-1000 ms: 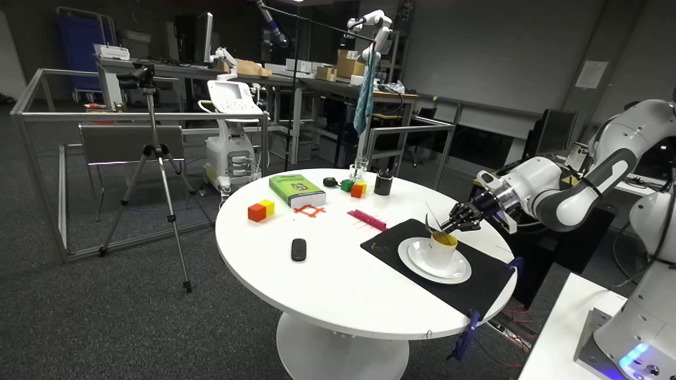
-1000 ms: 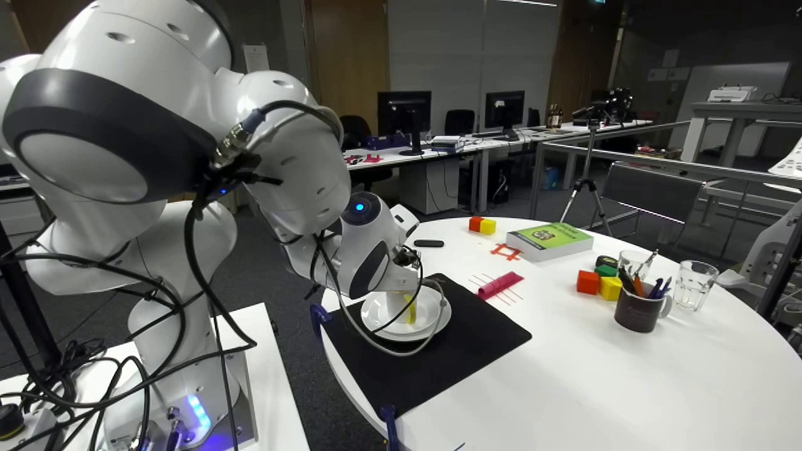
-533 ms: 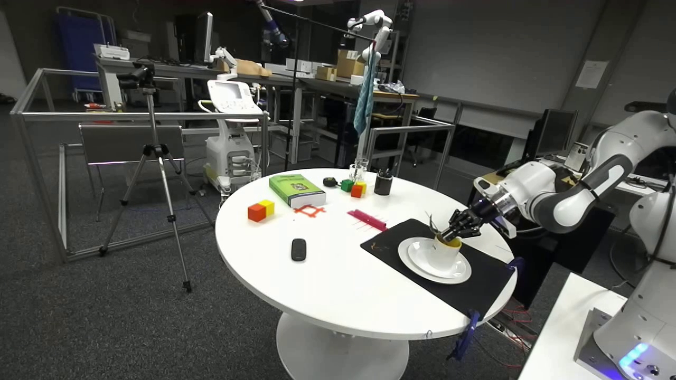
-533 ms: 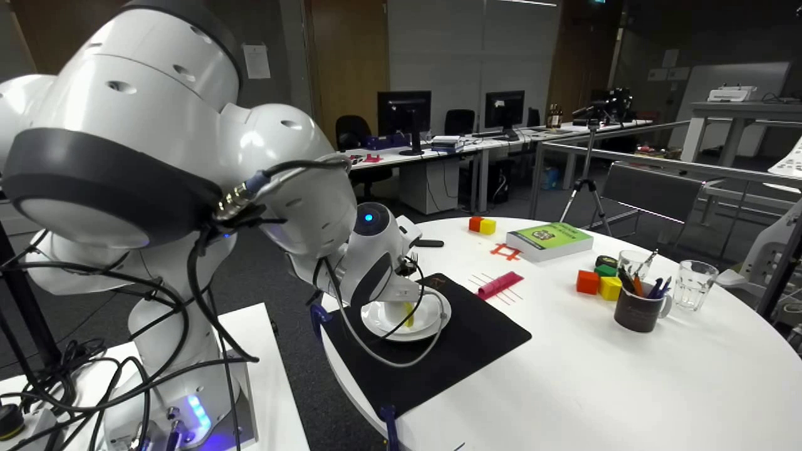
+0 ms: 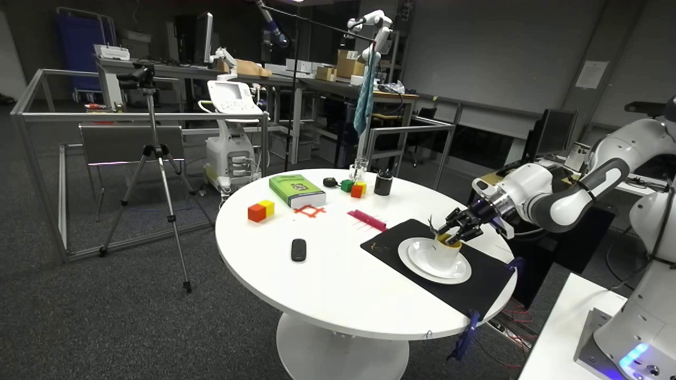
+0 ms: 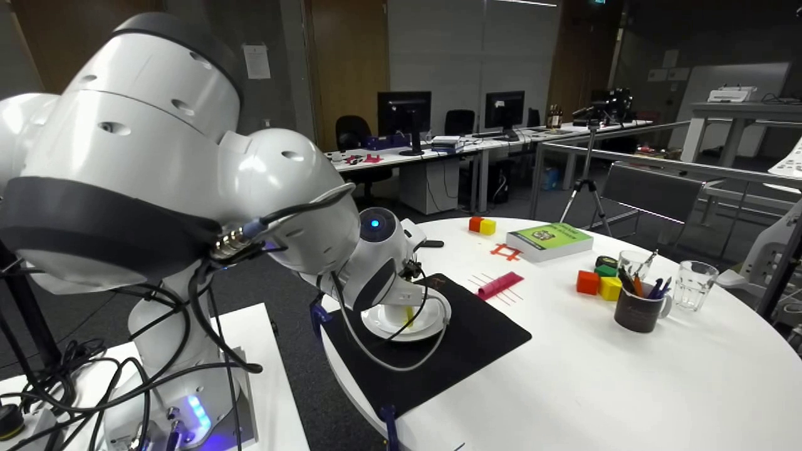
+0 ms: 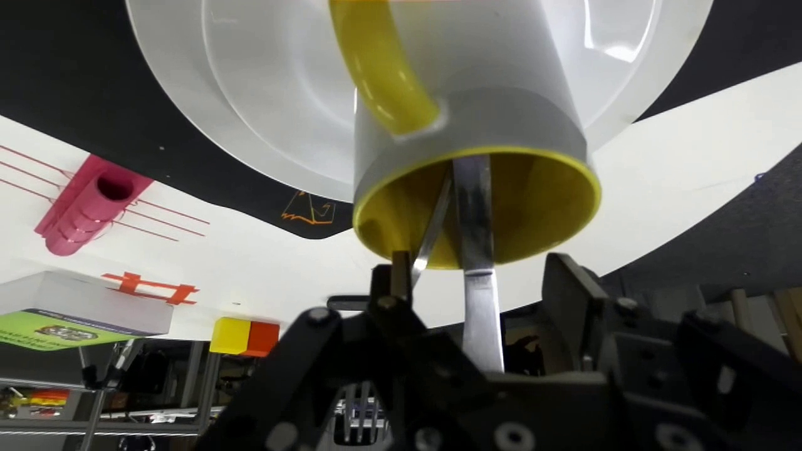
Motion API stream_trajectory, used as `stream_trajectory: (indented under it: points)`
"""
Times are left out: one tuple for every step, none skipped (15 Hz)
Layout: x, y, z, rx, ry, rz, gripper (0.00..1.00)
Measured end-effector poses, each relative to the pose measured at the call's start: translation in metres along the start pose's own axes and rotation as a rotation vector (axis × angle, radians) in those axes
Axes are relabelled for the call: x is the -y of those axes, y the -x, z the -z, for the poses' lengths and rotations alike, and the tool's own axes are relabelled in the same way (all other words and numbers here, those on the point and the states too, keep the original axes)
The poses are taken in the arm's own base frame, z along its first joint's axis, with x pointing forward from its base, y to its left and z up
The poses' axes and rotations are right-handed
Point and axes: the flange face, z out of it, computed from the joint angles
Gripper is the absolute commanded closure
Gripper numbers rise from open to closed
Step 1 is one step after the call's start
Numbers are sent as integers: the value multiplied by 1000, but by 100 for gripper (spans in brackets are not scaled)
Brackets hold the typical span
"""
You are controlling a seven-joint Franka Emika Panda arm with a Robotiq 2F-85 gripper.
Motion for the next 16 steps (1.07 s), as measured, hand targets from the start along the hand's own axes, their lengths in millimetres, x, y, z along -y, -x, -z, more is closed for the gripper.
stream_trajectory:
  points:
    - [-1,0,1,-6,3,-3,2]
    - [-2,-1,3,-11,6,-4,0]
    - [-3,-3,6,-15,11,-4,0]
    - [-4,-5,9,-15,14,-3,0]
    - [-5,-9,12,-12,16,2,0]
    - [-5,-13,16,-10,18,9,0]
    - [-4,-19,20,-6,18,17,0]
    - [-3,-25,24,-1,16,22,0]
    - [-2,-31,28,7,14,23,0]
    - [-1,-38,32,17,11,20,0]
    - [0,-45,35,31,5,11,0]
    - [1,-53,39,44,3,-2,0]
    - [1,-61,43,59,5,-24,0]
    - [2,-70,46,77,10,-48,0]
    - [2,-78,49,96,19,-77,0]
    - [3,-87,51,119,31,-106,0]
